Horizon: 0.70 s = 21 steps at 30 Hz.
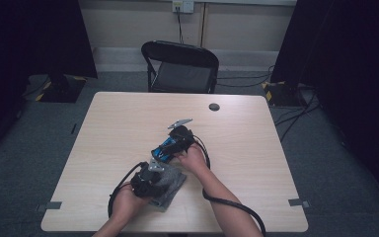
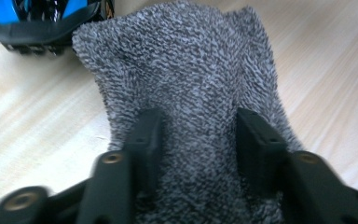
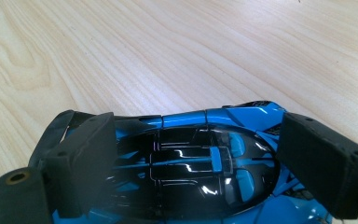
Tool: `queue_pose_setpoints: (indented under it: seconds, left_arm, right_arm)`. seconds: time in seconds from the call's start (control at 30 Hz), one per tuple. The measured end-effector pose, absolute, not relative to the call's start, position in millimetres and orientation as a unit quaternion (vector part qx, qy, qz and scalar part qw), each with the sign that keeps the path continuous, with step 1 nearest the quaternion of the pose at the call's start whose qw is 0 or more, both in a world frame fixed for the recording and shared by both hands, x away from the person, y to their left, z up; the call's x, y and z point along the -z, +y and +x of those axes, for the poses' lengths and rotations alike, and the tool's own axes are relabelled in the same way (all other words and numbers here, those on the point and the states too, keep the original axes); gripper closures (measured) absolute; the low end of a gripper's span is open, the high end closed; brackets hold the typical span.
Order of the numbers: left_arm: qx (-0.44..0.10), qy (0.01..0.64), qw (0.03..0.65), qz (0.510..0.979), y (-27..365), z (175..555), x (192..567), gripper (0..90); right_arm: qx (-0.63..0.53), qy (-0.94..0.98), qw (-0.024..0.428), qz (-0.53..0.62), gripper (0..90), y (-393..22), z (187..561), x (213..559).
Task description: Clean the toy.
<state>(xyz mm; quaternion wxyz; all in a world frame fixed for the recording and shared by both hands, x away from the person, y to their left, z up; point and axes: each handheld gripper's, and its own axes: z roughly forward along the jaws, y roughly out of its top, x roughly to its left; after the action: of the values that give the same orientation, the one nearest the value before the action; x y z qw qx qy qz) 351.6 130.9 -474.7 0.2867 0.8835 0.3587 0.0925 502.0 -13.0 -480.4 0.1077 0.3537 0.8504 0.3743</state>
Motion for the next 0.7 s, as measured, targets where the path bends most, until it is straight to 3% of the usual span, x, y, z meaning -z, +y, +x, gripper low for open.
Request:
queue_pose_setpoints:
  seconds: [0.07, 0.13, 0.7]
  left_arm:
    - [-0.073, 0.368, 0.289, 0.881, 135, 355, 473, 69.9]
    - [-0.043, 0.378, 0.290, 0.878, 140, 360, 470, 74.6]
    - [-0.022, 0.413, 0.313, 0.855, 176, 368, 450, 75.7]
  right_arm:
    - [-0.374, 0.850, 0.107, 0.354, 11.6, -13, 502, 480]
    - [-0.375, 0.851, 0.107, 0.353, 11.6, -13, 502, 480]
    - [-0.384, 0.851, 0.095, 0.345, 13.9, -18, 502, 478]
